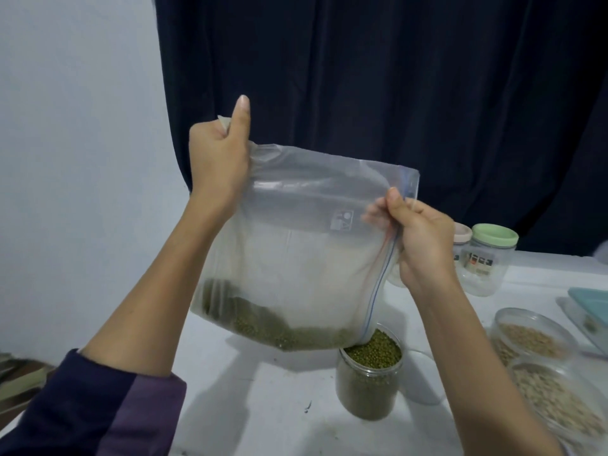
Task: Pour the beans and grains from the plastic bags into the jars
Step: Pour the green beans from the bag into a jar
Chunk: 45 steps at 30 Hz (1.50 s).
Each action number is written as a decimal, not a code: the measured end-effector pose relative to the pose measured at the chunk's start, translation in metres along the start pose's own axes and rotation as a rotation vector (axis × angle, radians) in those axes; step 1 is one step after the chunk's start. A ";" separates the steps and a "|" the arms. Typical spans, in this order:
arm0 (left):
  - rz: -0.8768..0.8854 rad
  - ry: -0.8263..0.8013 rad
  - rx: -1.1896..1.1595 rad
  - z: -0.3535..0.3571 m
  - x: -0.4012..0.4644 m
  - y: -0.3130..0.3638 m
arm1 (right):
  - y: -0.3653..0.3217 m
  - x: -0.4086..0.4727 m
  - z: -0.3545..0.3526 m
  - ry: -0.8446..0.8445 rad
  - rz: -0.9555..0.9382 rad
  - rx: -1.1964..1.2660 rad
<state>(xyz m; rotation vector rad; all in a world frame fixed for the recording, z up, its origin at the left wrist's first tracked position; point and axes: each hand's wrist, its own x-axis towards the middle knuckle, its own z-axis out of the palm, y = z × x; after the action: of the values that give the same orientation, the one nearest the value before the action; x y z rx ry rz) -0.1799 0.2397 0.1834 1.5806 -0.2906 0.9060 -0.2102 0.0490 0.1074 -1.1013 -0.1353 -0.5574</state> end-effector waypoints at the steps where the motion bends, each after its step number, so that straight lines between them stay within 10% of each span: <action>1: 0.002 -0.001 0.000 0.001 0.000 0.000 | -0.001 0.001 -0.001 0.008 -0.008 -0.001; 45: 0.012 0.014 -0.012 0.008 -0.002 0.001 | 0.001 0.005 -0.009 -0.022 -0.024 0.027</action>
<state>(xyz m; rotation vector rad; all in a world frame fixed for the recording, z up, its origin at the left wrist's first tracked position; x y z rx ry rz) -0.1785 0.2321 0.1832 1.5624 -0.2959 0.9229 -0.2069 0.0396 0.1042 -1.0808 -0.1744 -0.5637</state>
